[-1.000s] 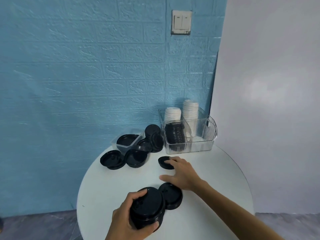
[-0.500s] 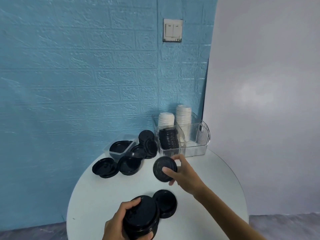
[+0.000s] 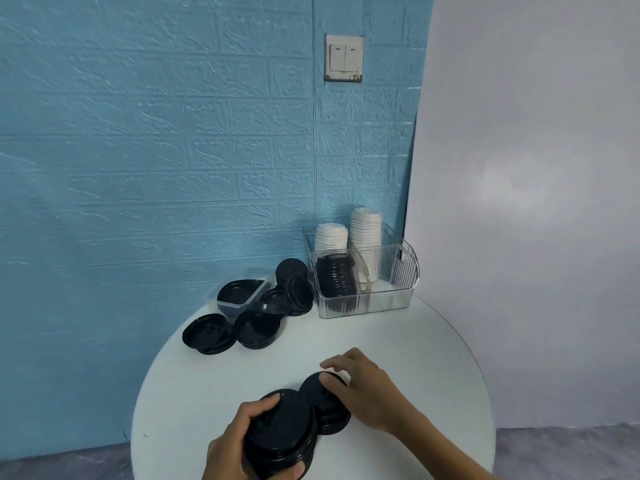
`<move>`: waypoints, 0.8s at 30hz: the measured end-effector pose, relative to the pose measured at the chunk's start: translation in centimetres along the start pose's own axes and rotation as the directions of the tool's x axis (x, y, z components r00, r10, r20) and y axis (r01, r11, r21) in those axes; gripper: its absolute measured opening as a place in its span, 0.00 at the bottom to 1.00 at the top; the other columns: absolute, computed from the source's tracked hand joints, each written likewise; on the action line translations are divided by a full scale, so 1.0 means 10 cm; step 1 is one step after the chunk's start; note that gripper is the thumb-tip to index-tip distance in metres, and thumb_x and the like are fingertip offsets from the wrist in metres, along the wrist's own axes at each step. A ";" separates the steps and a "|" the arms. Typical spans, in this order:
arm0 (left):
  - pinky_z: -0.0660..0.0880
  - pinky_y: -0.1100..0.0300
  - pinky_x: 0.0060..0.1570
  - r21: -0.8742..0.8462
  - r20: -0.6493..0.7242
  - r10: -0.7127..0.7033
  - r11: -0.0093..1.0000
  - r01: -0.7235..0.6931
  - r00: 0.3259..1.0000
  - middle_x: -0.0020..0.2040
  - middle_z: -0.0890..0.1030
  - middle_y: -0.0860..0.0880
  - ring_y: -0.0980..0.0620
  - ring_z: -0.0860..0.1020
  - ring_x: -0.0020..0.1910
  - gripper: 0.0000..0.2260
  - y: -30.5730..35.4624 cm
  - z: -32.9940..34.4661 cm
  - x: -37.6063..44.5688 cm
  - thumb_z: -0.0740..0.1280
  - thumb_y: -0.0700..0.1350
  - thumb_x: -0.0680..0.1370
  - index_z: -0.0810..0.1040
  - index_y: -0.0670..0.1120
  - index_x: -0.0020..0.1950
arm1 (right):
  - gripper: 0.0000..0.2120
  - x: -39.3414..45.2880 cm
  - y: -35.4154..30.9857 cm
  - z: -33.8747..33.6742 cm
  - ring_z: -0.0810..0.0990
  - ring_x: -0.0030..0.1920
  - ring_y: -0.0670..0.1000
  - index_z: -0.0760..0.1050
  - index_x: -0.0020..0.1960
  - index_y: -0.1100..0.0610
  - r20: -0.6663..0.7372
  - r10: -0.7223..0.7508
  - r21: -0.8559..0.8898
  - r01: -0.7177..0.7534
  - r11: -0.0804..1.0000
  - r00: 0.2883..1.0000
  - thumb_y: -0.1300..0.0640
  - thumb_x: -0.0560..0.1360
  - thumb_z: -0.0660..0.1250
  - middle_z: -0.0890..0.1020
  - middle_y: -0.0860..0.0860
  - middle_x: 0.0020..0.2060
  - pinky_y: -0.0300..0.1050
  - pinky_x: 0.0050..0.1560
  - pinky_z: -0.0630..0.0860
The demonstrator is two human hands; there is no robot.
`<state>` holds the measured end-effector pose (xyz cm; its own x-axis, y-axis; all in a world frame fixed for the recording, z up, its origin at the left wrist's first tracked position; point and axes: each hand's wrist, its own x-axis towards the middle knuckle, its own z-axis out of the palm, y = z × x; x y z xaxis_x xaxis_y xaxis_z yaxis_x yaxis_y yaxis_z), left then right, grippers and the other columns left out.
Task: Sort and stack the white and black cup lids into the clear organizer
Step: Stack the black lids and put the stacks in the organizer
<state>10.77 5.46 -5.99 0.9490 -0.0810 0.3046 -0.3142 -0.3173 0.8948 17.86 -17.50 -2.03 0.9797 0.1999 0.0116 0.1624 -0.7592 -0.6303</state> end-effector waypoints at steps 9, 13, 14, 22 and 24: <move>0.72 0.76 0.56 -0.023 0.021 -0.023 0.999 0.023 1.000 0.55 0.86 0.59 0.60 0.84 0.56 0.33 -0.04 -0.02 0.02 0.83 0.54 0.53 0.80 0.71 0.56 | 0.34 -0.17 0.08 -0.06 0.58 0.73 0.31 0.63 0.75 0.34 0.175 -0.201 -0.003 0.205 0.979 0.964 0.34 0.71 0.68 0.68 0.33 0.73 0.36 0.73 0.57; 0.72 0.77 0.56 -0.029 0.025 -0.040 0.999 0.041 0.999 0.55 0.86 0.60 0.61 0.84 0.55 0.33 0.00 -0.02 0.02 0.83 0.54 0.52 0.79 0.72 0.54 | 0.28 -0.21 0.13 0.00 0.67 0.69 0.30 0.73 0.66 0.30 0.020 -0.204 0.174 0.197 0.965 0.979 0.38 0.66 0.74 0.70 0.32 0.69 0.38 0.72 0.65; 0.72 0.77 0.56 -0.026 0.023 -0.038 0.999 0.039 0.999 0.55 0.86 0.59 0.61 0.84 0.55 0.34 0.00 -0.02 0.01 0.83 0.54 0.52 0.79 0.72 0.55 | 0.27 -0.23 0.16 0.02 0.69 0.69 0.32 0.74 0.64 0.28 -0.005 -0.212 0.195 0.209 0.958 0.977 0.38 0.66 0.75 0.71 0.32 0.68 0.39 0.72 0.67; 0.72 0.75 0.59 -0.003 0.033 -0.041 0.999 0.041 0.999 0.55 0.86 0.60 0.60 0.83 0.57 0.34 -0.01 -0.04 0.01 0.83 0.55 0.53 0.78 0.73 0.57 | 0.29 -0.32 0.18 0.08 0.71 0.66 0.38 0.72 0.67 0.34 0.015 -0.228 0.059 0.226 0.972 0.974 0.39 0.67 0.74 0.66 0.28 0.67 0.39 0.69 0.69; 0.72 0.76 0.58 -0.003 0.038 -0.054 0.999 0.054 0.998 0.55 0.86 0.60 0.61 0.83 0.57 0.34 0.01 -0.04 0.00 0.83 0.56 0.52 0.78 0.73 0.56 | 0.28 -0.33 0.14 0.09 0.70 0.66 0.40 0.71 0.68 0.35 0.014 -0.221 -0.012 0.221 0.975 0.975 0.38 0.69 0.72 0.64 0.28 0.67 0.37 0.70 0.65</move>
<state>10.76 5.80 -5.76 0.9648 -0.1000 0.2434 -0.2628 -0.3185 0.9108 14.75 -18.68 -3.60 0.9180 0.3712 0.1394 0.3760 -0.7038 -0.6028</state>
